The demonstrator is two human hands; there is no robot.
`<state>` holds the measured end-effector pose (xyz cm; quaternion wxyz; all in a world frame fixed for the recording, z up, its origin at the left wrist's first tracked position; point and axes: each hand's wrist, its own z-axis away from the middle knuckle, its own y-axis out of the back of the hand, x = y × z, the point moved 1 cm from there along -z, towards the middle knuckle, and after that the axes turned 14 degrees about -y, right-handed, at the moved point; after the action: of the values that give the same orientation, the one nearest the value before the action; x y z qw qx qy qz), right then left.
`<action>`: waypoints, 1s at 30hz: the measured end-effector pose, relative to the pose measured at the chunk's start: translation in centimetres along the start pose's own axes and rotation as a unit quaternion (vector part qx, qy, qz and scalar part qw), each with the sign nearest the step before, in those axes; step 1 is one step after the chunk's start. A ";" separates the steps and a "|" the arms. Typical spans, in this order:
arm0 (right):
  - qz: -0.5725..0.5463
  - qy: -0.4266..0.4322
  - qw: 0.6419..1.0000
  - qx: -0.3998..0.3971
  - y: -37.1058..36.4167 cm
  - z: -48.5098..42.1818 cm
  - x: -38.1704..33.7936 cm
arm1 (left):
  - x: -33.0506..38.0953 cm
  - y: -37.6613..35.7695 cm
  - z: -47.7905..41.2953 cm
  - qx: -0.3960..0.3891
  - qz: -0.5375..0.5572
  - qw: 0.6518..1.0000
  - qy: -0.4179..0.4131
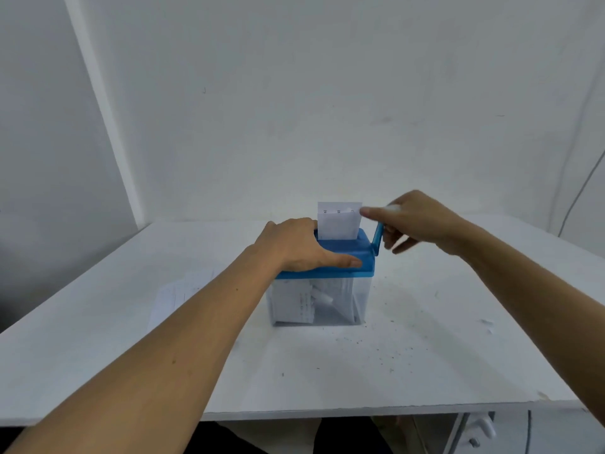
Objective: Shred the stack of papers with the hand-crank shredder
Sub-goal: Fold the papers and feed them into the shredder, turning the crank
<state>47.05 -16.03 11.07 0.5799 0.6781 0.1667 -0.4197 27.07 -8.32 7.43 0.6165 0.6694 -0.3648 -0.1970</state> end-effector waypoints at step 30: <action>0.015 0.031 0.996 -0.078 -2.5 5.4 5.7 | 0.7 0.4 0.6 -0.011 -0.022 0.999 -0.024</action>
<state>46.60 -21.81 5.28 0.6316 0.6460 0.2070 -0.3755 27.07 -9.22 7.83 0.6107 0.6653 -0.3624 -0.2305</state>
